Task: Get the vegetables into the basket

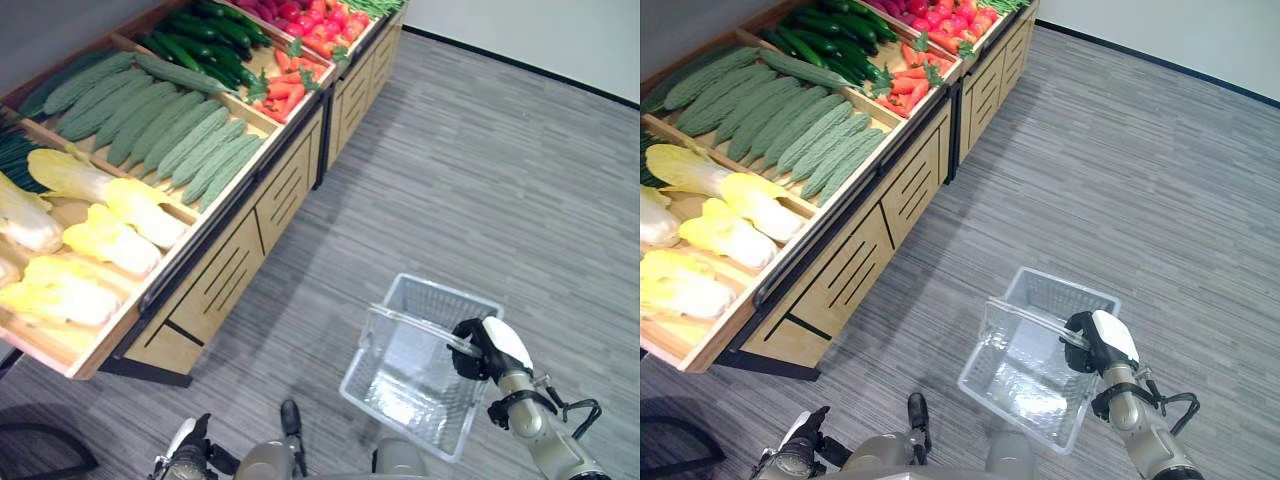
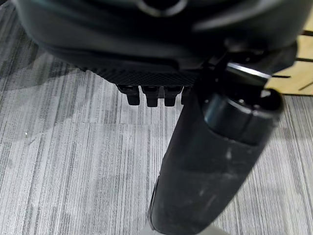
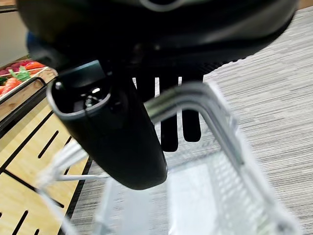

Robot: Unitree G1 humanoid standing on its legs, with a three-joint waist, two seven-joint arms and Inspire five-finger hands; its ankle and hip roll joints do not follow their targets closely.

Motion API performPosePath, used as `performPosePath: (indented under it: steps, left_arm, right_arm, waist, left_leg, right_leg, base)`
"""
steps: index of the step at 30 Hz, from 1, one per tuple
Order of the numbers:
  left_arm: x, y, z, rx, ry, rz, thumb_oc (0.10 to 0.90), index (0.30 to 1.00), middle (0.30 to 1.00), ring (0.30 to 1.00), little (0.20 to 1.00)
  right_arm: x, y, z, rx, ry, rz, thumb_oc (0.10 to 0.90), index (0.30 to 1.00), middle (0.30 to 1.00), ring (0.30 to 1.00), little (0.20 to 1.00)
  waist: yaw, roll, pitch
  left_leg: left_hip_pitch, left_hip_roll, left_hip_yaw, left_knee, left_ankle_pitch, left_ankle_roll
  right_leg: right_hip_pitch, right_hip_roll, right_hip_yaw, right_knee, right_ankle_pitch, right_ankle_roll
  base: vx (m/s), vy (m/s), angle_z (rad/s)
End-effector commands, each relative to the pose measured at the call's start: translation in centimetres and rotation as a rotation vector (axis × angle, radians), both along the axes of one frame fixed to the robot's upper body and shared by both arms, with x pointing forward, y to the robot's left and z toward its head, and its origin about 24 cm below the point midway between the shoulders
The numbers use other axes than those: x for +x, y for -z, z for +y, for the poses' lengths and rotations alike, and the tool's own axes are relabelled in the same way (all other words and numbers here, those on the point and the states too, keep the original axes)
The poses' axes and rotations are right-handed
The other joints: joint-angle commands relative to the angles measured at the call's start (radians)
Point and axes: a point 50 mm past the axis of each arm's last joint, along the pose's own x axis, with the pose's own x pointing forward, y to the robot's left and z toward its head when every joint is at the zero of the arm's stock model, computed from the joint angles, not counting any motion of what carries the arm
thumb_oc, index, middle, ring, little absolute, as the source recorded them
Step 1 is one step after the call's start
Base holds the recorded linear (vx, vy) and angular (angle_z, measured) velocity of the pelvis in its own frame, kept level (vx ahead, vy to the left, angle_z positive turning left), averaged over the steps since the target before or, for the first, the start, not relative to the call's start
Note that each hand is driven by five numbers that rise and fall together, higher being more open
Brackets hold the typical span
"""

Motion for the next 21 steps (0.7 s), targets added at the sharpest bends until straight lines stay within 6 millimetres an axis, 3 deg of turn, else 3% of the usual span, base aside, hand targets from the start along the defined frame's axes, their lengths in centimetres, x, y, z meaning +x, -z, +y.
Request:
performPosePath:
  steps: [1,2,3,4,8,12,17,21]
  left_arm:
    - [1.0,-0.9,1.6,0.030,-0.076,-0.072,0.900,1.000,1.000,1.000,1.000]
    - [1.1,-1.0,1.7,0.031,-0.079,-0.075,0.900,1.000,1.000,1.000,1.000]
    - [1.0,-0.9,1.7,0.034,-0.085,-0.066,0.900,1.000,1.000,1.000,1.000]
    - [1.0,-0.8,1.7,0.034,-0.085,-0.061,0.900,1.000,1.000,1.000,1.000]
    - [1.0,-0.7,1.5,0.032,-0.084,-0.052,0.900,1.000,1.000,1.000,1.000]
    - [0.7,-0.7,1.6,0.034,-0.090,-0.042,0.900,1.000,1.000,1.000,1.000]
    - [-0.3,-0.3,1.7,0.035,-0.112,-0.009,0.900,1.000,1.000,1.000,1.000]
    - [-1.6,0.1,1.5,0.031,-0.146,0.030,0.900,1.000,1.000,1.000,1.000]
  right_arm:
    - [5.1,-6.6,0.4,-0.023,-0.087,-0.336,0.400,0.300,0.300,0.300,0.300]
    - [5.2,-6.7,0.6,-0.022,-0.098,-0.340,0.400,0.300,0.300,0.300,0.300]
    - [5.5,-7.1,1.0,-0.016,-0.119,-0.362,0.400,0.300,0.300,0.300,0.300]
    - [5.7,-7.5,1.1,-0.009,-0.126,-0.386,0.400,0.300,0.300,0.300,0.300]
    - [5.9,-8.1,1.2,-0.005,-0.141,-0.409,0.400,0.300,0.300,0.300,0.300]
    - [5.8,-8.6,1.1,-0.012,-0.149,-0.421,0.400,0.300,0.300,0.300,0.300]
    - [5.4,-8.5,0.8,-0.009,-0.142,-0.407,0.400,0.300,0.300,0.300,0.300]
    - [5.5,-8.9,0.6,-0.018,-0.159,-0.407,0.400,0.300,0.300,0.300,0.300]
  waist:
    - [0.005,0.036,0.033]
    - [0.004,0.039,0.035]
    - [-0.002,0.047,0.048]
    - [-0.012,0.048,0.062]
    - [-0.037,0.040,0.081]
    - [-0.071,0.028,0.081]
    - [-0.079,0.022,0.058]
    - [-0.064,0.035,0.028]
  left_leg:
    - [0.045,0.041,-0.034,0.048,-0.076,-0.049]
    - [0.052,0.041,-0.039,0.046,-0.077,-0.049]
    - [0.067,0.047,-0.057,0.052,-0.081,-0.053]
    - [0.077,0.042,-0.078,0.062,-0.092,-0.060]
    - [0.097,0.028,-0.118,0.090,-0.119,-0.069]
    - [0.131,-0.001,-0.201,0.116,-0.163,-0.079]
    - [0.163,-0.015,-0.261,0.130,-0.196,-0.088]
    - [0.178,0.020,-0.281,0.149,-0.205,-0.113]
  right_leg:
    - [0.070,0.029,-0.002,-0.143,0.237,0.004]
    - [0.046,0.045,0.002,-0.146,0.222,-0.003]
    - [-0.018,0.079,-0.004,-0.167,0.153,-0.020]
    - [-0.048,0.093,-0.001,-0.225,0.124,-0.020]
    - [-0.074,0.121,0.030,-0.331,0.136,-0.004]
    - [-0.108,0.161,0.129,-0.459,0.191,0.018]
    - [-0.082,0.156,0.125,-0.495,0.204,0.015]
    - [-0.048,0.171,0.071,-0.490,0.178,-0.010]
  base:
    - [0.03,0.026,0.35]
    - [0.07,0.004,0.21]
    - [0.12,-0.029,0.11]
    - [0.13,-0.063,-0.06]
    - [0.12,-0.078,0.52]
    - [0.17,-0.103,0.72]
    - [0.18,-0.164,0.90]
    - [0.21,-0.275,0.23]
